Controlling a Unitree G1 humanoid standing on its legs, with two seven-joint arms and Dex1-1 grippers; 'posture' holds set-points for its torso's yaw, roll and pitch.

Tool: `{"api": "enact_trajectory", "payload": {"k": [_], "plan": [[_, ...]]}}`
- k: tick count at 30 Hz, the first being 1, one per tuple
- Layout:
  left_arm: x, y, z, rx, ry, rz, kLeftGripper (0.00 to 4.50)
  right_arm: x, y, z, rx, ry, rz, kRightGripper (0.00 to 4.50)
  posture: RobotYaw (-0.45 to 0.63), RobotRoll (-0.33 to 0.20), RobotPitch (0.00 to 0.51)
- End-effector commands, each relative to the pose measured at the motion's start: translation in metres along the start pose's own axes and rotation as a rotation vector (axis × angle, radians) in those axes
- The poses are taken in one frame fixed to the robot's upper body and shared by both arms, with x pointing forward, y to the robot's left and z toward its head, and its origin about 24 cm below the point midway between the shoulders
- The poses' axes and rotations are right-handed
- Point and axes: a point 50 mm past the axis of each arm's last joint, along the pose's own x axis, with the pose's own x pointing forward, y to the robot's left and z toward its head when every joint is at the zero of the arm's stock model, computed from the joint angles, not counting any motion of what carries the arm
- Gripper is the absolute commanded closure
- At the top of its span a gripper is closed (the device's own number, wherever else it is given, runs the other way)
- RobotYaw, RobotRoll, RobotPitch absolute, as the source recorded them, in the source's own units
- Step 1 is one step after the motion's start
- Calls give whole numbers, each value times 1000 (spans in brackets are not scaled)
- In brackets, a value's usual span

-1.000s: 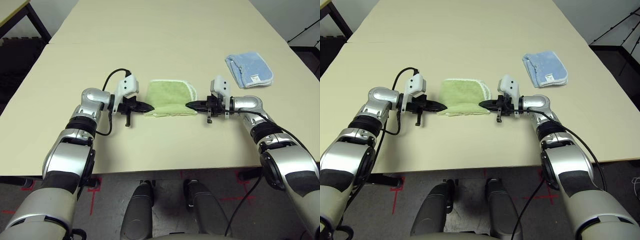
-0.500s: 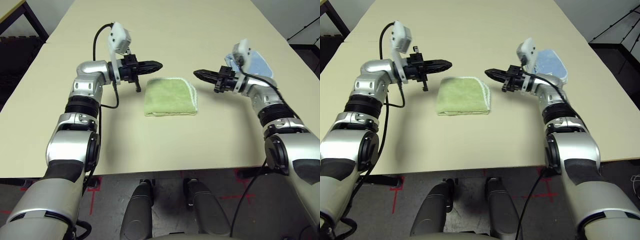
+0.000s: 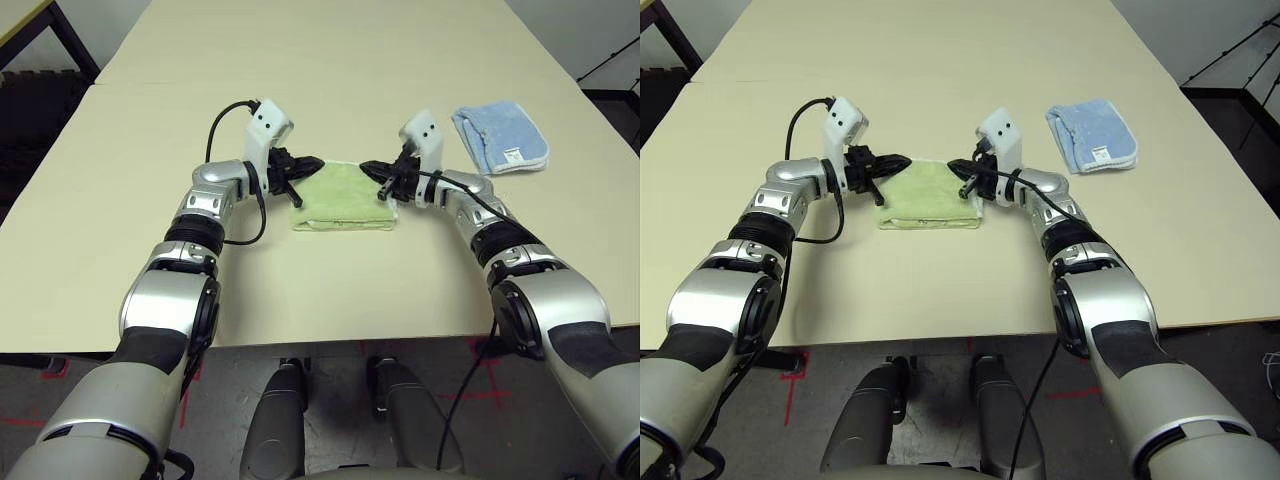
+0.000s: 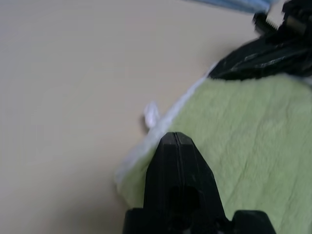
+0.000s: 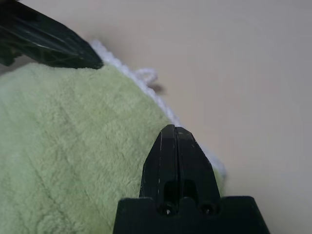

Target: Fold the towel and set it aside.

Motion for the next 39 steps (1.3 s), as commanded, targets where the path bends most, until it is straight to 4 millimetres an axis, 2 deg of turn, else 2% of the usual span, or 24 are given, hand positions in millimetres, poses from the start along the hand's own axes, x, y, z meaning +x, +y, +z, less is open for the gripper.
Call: {"api": "enact_trajectory", "payload": {"k": [1, 5, 9, 14, 15, 17, 20, 25, 29, 33, 36, 37, 39], "plan": [[-1, -5, -26, -14, 103, 11, 4478, -3, 8, -26, -59, 111, 8, 4500, 22, 0, 155], [-1, -9, -36, -6, 134, 0, 4478, -6, 8, -33, -49, 97, -15, 4500, 17, 0, 157], [-4, -5, -30, 4, 104, 14, 4478, -9, 1, -16, -14, -19, -23, 4500, 11, 0, 157], [-14, 5, -2, 31, -74, -10, 4478, -19, -14, 23, 167, -334, 96, 4500, 14, 0, 154], [-18, 5, 13, 28, -172, -79, 4478, -27, -19, 31, 176, -375, 172, 4500, 17, 0, 155], [-26, 4, 30, 37, -280, -195, 4478, -38, -24, 39, 160, -397, 276, 4500, 18, 0, 155], [-43, -5, 33, 55, -302, -339, 4478, -58, -29, 37, 15, -294, 403, 4500, 29, 0, 155], [-67, -19, 14, 129, -223, -421, 4478, -86, -39, 26, -145, -156, 468, 4500, 31, 0, 157], [-73, -24, 8, 143, -210, -417, 4478, -106, -45, 14, -187, -60, 485, 4500, 29, 0, 158], [-74, -26, 4, 167, -180, -442, 4478, -131, -48, -8, -237, 78, 506, 4500, 19, 0, 157], [-73, -26, 5, 184, -176, -443, 4478, -138, -49, -14, -215, 76, 482, 4500, 11, 0, 157], [-72, -25, 5, 192, -175, -432, 4116, -138, -49, -14, -203, 66, 473, 4006, 10, 0, 157], [-71, -23, 6, 197, -168, -423, 3544, -139, -49, -15, -184, 36, 453, 3428, 8, 0, 156]]}}
